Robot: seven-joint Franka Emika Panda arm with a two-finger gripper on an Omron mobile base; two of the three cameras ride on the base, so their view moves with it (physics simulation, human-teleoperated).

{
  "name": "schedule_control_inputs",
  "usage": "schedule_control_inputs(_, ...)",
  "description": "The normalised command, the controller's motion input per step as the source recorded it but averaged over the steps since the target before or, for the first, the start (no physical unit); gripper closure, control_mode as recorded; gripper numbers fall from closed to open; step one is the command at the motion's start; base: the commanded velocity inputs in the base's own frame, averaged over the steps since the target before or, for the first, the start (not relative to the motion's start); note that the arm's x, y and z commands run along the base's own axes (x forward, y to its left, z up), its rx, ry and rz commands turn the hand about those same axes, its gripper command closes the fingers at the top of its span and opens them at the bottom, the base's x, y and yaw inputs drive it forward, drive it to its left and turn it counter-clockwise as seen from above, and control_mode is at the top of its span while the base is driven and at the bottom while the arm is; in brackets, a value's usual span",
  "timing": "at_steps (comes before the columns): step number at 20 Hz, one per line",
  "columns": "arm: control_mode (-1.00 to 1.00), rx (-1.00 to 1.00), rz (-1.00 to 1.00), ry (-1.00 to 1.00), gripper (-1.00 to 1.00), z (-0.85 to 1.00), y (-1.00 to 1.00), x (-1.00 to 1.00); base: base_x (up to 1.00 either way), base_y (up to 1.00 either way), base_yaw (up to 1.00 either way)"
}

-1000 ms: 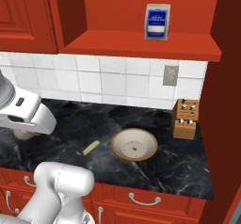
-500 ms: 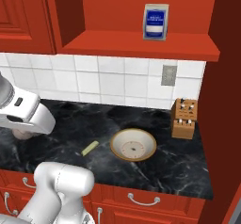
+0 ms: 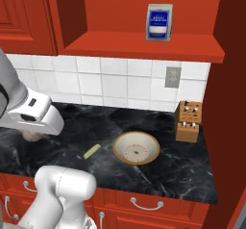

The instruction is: Pick the egg and butter from the fridge and place them by the bowl for mixing.

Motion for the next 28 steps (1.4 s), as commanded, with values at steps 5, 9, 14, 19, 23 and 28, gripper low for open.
schedule_control_inputs(5,-1.0,0.0,0.0,0.11,1.0,-0.96,0.0,0.8,0.0,0.0,0.0)
schedule_control_inputs(9,-1.0,0.0,0.0,0.1,1.0,-0.88,0.0,0.71,0.0,0.0,0.0)
schedule_control_inputs(14,-1.0,0.0,0.0,0.05,1.0,-0.83,0.0,0.74,0.0,0.0,0.0)
schedule_control_inputs(19,-1.0,0.0,0.0,0.0,1.0,-0.69,0.0,0.63,0.0,0.0,0.0)
schedule_control_inputs(23,-1.0,0.0,-0.03,0.0,1.0,-0.51,-0.16,0.48,0.0,0.0,0.0)
schedule_control_inputs(28,-1.0,0.0,-0.13,0.0,1.0,-0.3,-0.44,0.11,0.0,0.0,0.0)
